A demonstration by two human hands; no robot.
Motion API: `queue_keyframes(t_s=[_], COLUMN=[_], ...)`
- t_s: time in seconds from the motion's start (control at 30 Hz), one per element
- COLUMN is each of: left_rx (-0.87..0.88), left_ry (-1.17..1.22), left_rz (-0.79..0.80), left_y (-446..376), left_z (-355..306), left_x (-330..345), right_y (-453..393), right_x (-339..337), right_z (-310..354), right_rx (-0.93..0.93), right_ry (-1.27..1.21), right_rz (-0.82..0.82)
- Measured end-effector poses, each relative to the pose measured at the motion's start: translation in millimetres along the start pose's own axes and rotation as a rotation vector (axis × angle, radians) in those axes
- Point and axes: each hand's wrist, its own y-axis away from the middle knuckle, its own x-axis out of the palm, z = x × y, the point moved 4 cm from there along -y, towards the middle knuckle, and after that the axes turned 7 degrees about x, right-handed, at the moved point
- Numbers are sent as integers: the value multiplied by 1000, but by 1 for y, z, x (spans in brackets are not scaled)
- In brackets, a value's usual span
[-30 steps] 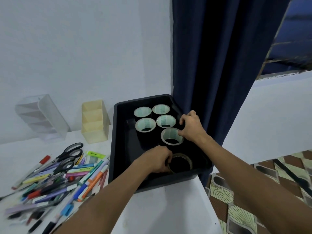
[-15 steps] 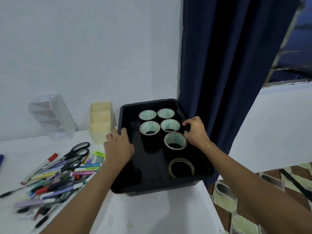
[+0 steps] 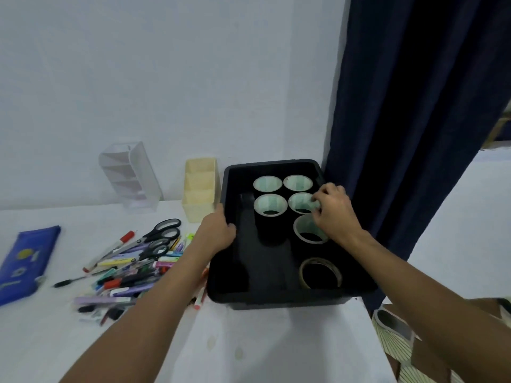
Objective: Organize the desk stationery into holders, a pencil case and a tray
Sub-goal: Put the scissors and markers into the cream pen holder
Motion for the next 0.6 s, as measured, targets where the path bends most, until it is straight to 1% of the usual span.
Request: queue_keyframes(t_s=[0.1,0.23,0.37,0.43,0.5,0.6], left_rx=[12,-31,-93,-145,-181,-195], left_ry=[-43,-80,-102,-134,-169,-206], left_rz=[7,-30,-74,-78,-50,12], left_y=[-1,1,7,10,10,4], left_z=[4,28,68,98,126,162], left_x=[-16,-54,-97,-115,-126,-132], right_y=[-3,-11,-9,-3,4,16], right_x=[5,17,37,50,69,99], right_z=[42,114,193,231,261,288], right_rx=[-109,-229,-346,-364,-341,-216], right_ry=[-106,-295,-339,-377,-365,-287], right_rz=[80,177,313,405,542,711])
